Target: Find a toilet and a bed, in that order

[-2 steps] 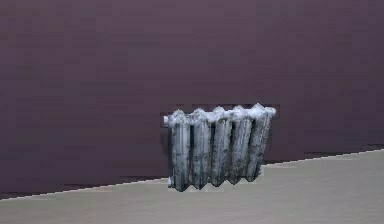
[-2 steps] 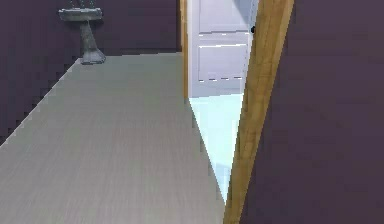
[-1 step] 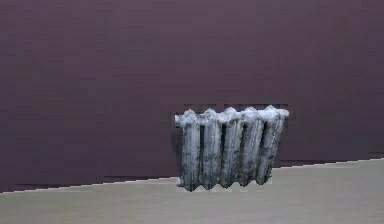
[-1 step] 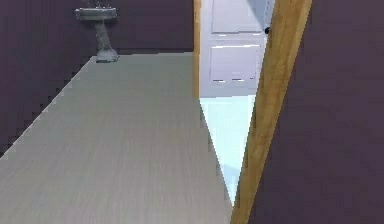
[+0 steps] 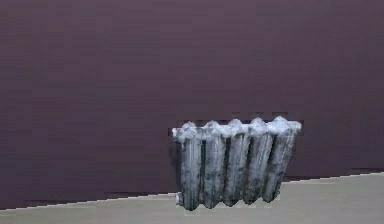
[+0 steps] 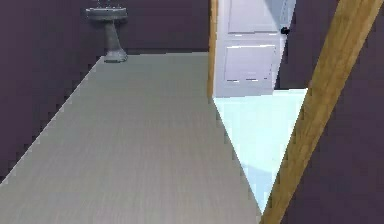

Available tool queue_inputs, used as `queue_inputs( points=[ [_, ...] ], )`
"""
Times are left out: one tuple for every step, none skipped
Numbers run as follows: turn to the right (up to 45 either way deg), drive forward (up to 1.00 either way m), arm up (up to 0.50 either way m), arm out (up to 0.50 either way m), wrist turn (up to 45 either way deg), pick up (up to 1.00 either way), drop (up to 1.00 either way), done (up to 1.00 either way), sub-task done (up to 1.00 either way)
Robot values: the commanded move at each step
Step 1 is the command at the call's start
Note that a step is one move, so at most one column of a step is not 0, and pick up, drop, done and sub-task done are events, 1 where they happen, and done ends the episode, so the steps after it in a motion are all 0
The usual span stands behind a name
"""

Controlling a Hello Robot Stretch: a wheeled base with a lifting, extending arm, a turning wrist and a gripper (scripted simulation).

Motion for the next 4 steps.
queue_inputs(
  points=[
    [45.0,0.00,0.00,0.00,0.0,0.00,0.00,0.00,0.00],
    [42.0,0.00,0.00,0.00,0.0,0.00,0.00,0.00,0.00],
    [0.0,0.90,0.00,0.00,0.0,0.00,0.00,0.00,0.00],
    [45.0,0.00,0.00,0.00,0.0,0.00,0.00,0.00,0.00]
  ],
)
